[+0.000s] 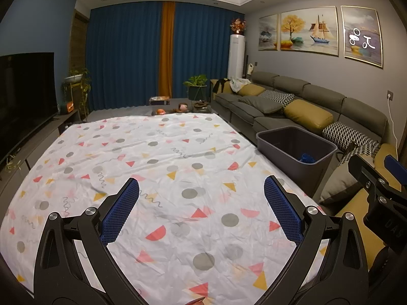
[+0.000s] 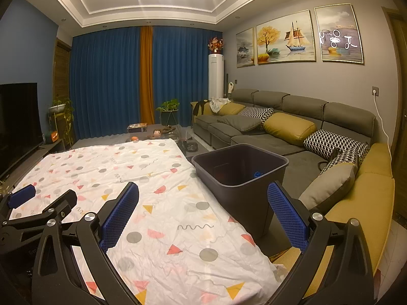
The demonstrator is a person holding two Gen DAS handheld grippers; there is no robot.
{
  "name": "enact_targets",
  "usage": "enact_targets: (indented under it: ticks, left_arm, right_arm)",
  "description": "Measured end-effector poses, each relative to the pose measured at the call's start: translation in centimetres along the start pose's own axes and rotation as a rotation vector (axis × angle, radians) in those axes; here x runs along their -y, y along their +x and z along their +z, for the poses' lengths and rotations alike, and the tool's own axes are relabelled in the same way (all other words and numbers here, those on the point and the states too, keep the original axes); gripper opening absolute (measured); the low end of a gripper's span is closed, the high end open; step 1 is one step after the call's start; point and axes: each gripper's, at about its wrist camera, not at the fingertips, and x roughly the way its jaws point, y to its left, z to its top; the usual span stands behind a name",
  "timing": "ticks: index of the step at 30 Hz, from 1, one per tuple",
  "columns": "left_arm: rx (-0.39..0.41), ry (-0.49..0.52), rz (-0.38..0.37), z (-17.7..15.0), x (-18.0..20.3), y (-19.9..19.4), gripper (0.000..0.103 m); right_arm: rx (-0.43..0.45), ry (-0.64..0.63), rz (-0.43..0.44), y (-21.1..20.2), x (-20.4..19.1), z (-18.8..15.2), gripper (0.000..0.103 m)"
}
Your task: Collect trash
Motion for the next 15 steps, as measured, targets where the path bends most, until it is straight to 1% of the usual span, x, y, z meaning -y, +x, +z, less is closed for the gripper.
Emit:
enact_targets:
  ticks: [15]
  left_arm:
    - [0.003, 0.001, 0.004, 0.09, 0.04, -0.20, 0.097]
  right_arm:
    - [-0.003, 0.000, 0.000, -0.05, 0.12, -0.05, 0.098]
